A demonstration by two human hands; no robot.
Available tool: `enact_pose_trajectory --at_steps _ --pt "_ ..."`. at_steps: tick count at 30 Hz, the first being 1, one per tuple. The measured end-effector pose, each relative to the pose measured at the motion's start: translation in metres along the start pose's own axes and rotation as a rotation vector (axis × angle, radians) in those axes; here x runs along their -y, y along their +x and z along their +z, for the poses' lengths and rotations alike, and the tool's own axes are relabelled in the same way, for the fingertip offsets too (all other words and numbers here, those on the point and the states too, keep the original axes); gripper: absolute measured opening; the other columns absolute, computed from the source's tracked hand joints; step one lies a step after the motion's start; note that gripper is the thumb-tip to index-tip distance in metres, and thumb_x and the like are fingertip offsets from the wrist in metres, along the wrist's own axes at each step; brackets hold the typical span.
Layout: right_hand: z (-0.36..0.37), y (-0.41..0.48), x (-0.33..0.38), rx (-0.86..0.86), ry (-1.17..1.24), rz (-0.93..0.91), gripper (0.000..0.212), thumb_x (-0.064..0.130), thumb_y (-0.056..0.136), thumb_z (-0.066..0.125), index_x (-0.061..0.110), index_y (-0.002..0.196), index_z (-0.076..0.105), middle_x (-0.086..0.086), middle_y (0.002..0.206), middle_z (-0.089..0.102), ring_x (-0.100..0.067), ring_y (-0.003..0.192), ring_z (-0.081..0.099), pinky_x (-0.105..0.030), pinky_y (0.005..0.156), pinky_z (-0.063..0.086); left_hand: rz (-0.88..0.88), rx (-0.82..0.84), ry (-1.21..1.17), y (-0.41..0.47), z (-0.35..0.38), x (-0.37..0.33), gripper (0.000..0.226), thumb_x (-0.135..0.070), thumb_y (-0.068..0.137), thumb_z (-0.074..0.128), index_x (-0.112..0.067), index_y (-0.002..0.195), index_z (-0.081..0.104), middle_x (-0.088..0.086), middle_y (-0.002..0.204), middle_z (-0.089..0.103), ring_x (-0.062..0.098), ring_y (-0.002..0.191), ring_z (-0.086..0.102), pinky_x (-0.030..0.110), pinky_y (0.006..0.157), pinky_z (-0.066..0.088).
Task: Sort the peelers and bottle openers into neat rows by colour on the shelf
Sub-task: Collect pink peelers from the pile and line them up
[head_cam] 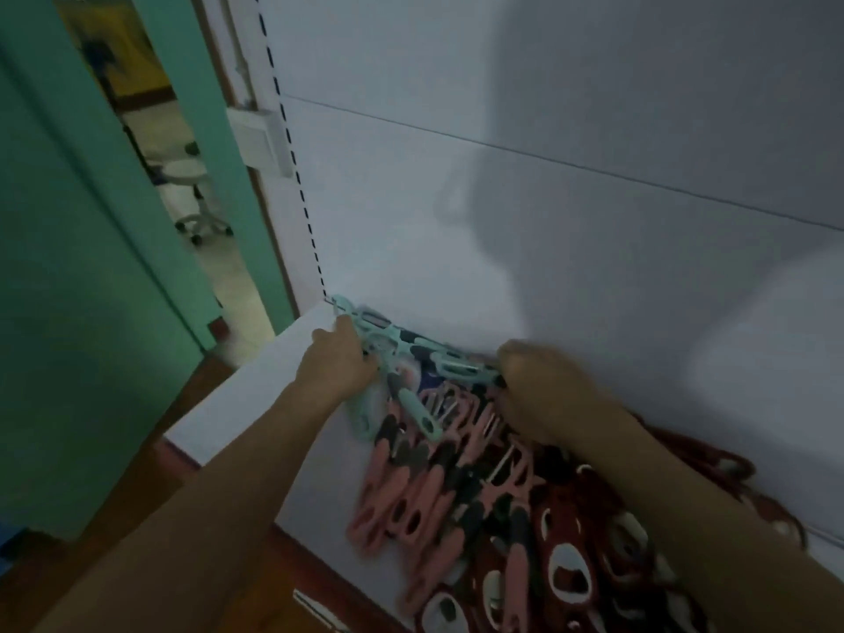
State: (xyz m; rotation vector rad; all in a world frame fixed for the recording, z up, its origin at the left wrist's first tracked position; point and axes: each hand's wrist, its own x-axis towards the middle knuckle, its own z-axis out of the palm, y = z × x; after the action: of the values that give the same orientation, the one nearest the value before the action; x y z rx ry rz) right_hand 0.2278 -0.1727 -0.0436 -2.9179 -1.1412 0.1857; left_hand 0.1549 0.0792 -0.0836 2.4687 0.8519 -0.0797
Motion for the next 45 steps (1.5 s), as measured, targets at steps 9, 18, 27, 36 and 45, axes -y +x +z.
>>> enact_pose_trajectory --at_steps 9,18,27,36,45 --pt "-0.016 0.051 0.066 0.001 0.142 0.034 0.016 0.028 0.095 0.059 0.014 0.088 0.053 -0.004 0.094 0.057 -0.027 0.089 0.059 -0.035 0.071 0.047 0.213 -0.02 -0.606 0.008 -0.001 0.035 0.079 -0.006 0.094 0.064 -0.033 0.153 0.02 0.004 0.102 0.068 0.017 0.076 0.068 0.028 0.057 0.049" --pt "0.003 0.069 0.096 0.045 -0.072 0.116 0.021 0.008 0.091 0.063 0.006 0.112 0.062 -0.014 0.12 0.053 -0.034 0.104 0.063 -0.04 0.082 0.053 0.244 0.012 -0.925 -0.002 -0.007 0.054 0.094 0.003 0.096 0.057 -0.049 0.158 0.008 0.024 0.1 0.071 0.044 0.082 0.069 0.053 0.076 0.062" --pt "0.003 0.051 0.099 -0.207 -0.125 0.237 0.015 0.017 0.095 0.06 0.013 0.109 0.057 -0.005 0.107 0.067 -0.026 0.09 0.068 -0.031 0.065 0.04 -0.042 0.192 -1.402 0.002 -0.014 0.061 0.014 0.004 0.098 0.059 -0.001 0.108 0.067 0.009 0.078 0.072 0.022 0.074 0.071 0.036 0.066 0.06" --pt "-0.023 0.038 0.089 -0.549 0.611 0.217 0.016 0.029 0.096 0.065 0.026 0.08 0.061 0.005 0.061 0.057 -0.01 0.051 0.049 -0.022 0.047 0.033 0.505 0.011 -1.189 -0.007 -0.029 0.037 0.041 0.002 0.106 0.043 -0.022 0.139 0.049 0.006 0.089 0.068 0.02 0.072 0.062 0.036 0.069 0.055" --pt "-0.006 0.027 0.1 -0.585 1.004 0.249 0.013 0.024 0.097 0.066 0.014 0.088 0.065 -0.012 0.077 0.07 -0.028 0.064 0.064 -0.043 0.061 0.058 0.532 0.073 -0.736 -0.023 0.002 0.055 0.029 -0.001 0.104 0.048 -0.024 0.112 0.063 -0.015 0.091 0.071 0.001 0.082 0.066 0.024 0.074 0.05"
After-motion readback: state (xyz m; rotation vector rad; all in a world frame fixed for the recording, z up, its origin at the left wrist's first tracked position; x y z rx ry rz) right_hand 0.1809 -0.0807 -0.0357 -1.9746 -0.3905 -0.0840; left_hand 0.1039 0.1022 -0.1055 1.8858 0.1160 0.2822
